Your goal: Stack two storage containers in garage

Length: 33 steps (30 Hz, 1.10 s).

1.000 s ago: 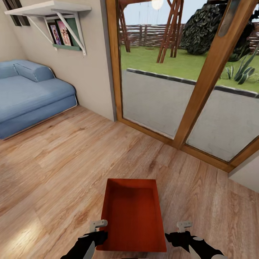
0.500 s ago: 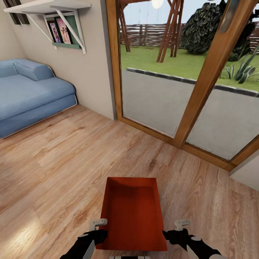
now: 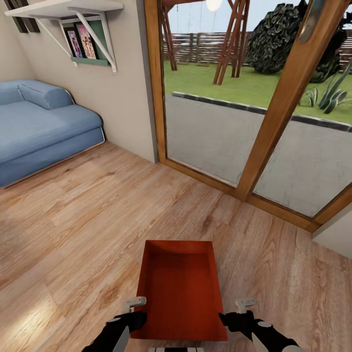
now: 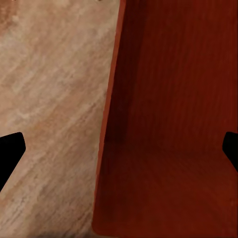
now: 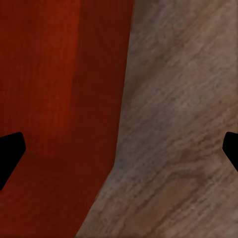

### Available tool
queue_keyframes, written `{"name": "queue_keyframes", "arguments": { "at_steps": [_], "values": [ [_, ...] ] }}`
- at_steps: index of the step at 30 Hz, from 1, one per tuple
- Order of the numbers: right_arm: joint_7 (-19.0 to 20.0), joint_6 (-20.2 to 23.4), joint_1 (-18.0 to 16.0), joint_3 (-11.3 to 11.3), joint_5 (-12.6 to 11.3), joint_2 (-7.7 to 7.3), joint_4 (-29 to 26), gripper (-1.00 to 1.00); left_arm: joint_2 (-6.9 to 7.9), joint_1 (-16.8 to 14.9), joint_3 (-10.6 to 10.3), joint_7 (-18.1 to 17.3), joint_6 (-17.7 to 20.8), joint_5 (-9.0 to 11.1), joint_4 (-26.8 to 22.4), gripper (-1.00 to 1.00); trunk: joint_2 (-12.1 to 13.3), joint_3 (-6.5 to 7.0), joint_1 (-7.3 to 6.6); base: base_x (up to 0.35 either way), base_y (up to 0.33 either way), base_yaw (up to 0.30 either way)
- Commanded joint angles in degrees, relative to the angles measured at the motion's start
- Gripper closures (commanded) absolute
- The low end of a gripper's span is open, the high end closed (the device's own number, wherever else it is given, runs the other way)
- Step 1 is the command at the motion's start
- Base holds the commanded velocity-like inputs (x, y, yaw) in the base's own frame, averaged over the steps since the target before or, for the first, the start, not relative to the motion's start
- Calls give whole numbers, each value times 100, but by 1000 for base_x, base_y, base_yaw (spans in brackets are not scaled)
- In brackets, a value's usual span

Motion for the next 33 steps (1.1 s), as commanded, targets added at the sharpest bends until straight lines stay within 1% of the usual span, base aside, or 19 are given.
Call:
{"name": "queue_keyframes", "arguments": {
  "at_steps": [1, 2, 4, 6, 7, 10, 33],
  "values": [
    [-1, -21, -4, -56, 61, 33, 7, -100, -39, 2, 21, 4, 10, 12, -10, -100, -2, -4, -1, 0, 0, 0],
    [-1, -21, -4, -56, 62, 65, 6, -100, -71, 2, 20, 2, 12, 12, -10, -100, -2, -4, -1, 0, 0, 0],
    [0, -21, -4, -56, 63, 130, 6, -100, -80, 3, 20, 1, 15, 12, -8, -100, -2, -4, -1, 0, 0, 0],
    [15, -21, -1, -56, 67, 194, 5, -100, -122, 4, 13, -12, 25, 22, 37, -100, -2, -4, -1, 0, 0, 0],
    [18, -22, 1, -56, 67, 202, 5, -100, -103, 4, 12, -15, 24, 30, 46, -100, -2, -4, -1, 0, 0, 0],
    [25, -22, 3, -56, 67, 204, 5, -100, -60, 5, 7, -20, 21, 43, 57, -100, -2, -4, -1, 0, 0, 0],
    [108, 2, 5, -54, 57, 213, 10, -100, -56, 5, 0, -17, 56, 34, 56, -100, -2, -4, -1, 0, 0, 0]
  ]
}}
